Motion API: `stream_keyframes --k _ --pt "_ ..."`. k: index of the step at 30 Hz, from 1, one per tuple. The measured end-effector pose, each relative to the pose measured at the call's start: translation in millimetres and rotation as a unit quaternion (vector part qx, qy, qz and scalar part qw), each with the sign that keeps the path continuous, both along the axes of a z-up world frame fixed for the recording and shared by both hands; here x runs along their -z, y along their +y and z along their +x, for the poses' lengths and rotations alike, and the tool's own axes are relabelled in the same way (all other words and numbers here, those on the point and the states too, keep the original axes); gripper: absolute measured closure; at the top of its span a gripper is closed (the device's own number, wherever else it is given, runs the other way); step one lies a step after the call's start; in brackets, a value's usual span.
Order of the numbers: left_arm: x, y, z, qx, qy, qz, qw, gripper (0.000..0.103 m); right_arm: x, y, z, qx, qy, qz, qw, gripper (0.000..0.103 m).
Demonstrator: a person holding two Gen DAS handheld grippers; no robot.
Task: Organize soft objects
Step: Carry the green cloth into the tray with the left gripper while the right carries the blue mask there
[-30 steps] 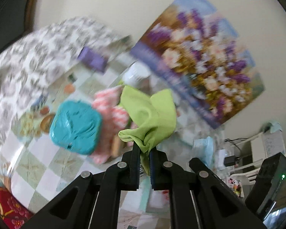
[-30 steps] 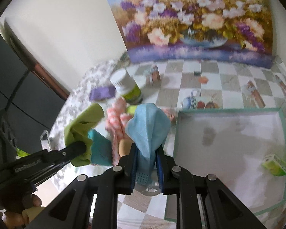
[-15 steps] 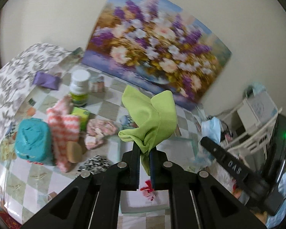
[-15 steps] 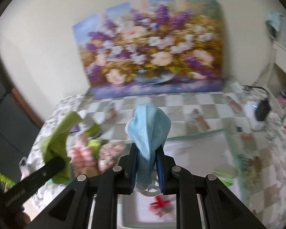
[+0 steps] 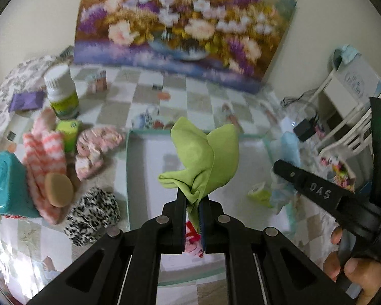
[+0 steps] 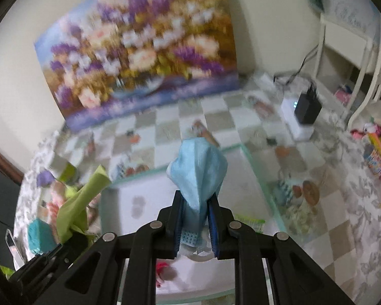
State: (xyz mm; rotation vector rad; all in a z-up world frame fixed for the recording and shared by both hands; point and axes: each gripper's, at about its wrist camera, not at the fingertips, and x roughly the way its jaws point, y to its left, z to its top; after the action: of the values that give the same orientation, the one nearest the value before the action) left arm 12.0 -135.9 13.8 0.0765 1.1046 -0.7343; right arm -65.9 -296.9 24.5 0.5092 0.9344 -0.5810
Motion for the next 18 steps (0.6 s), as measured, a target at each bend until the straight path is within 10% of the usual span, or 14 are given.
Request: stream_keyframes --k 18 --pt "77.9 -8.0 5.4 -0.008 0.096 0.112 0.989 0.094 94.3 -5.5 5.6 0.002 0.15 0.063 0.987 0.083"
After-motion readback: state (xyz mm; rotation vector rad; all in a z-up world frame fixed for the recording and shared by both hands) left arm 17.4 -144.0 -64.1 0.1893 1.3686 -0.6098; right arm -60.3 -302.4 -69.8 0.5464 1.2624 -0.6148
